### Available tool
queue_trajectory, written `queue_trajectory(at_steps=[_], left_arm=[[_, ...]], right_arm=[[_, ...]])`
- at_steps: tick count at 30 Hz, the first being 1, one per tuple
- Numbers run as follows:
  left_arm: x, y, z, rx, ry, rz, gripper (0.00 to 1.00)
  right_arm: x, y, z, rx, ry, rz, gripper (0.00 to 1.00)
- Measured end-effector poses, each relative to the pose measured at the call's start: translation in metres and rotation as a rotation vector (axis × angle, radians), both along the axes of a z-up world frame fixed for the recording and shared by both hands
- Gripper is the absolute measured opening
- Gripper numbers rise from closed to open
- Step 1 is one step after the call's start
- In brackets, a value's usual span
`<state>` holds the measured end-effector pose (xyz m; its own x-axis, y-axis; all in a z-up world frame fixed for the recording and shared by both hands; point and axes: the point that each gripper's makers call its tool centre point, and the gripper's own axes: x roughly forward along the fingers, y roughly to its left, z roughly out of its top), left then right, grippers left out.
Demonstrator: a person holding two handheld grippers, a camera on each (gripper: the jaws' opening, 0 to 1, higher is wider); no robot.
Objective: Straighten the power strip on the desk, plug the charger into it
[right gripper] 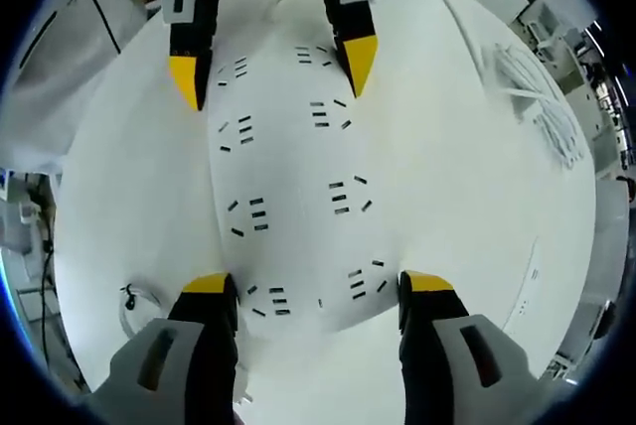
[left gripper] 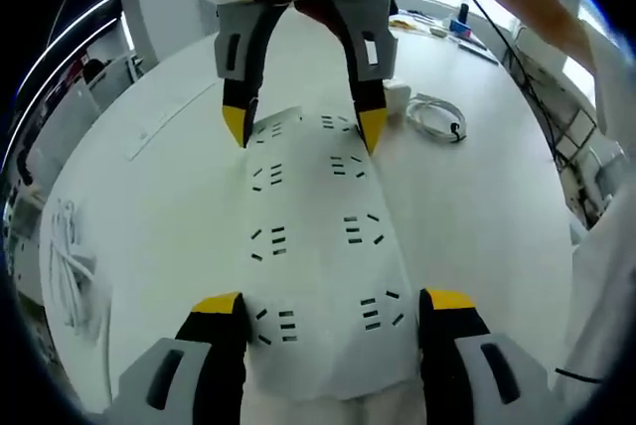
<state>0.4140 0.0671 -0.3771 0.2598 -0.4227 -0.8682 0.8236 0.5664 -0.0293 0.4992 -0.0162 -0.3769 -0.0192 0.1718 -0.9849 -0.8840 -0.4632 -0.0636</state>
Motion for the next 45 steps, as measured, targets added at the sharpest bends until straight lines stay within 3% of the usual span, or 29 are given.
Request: queue_trajectory(at_steps=[11, 32, 45], left_arm=[[0.001, 0.0, 0.0, 0.018, 0.01, -0.034, 0.71], [0.001, 0.001, 0.001, 0.029, 0.014, -0.089, 0.7], [0.001, 0.001, 0.001, 0.001, -0.002, -0.095, 0.71]], right_arm=[[-0.008, -0.005, -0.001, -0.014, -0.008, -0.034, 0.65], [-0.018, -0.007, 0.001, 0.03, 0.008, -0.097, 0.65], [-0.017, -0.007, 0.002, 0.02, -0.001, -0.109, 0.65]])
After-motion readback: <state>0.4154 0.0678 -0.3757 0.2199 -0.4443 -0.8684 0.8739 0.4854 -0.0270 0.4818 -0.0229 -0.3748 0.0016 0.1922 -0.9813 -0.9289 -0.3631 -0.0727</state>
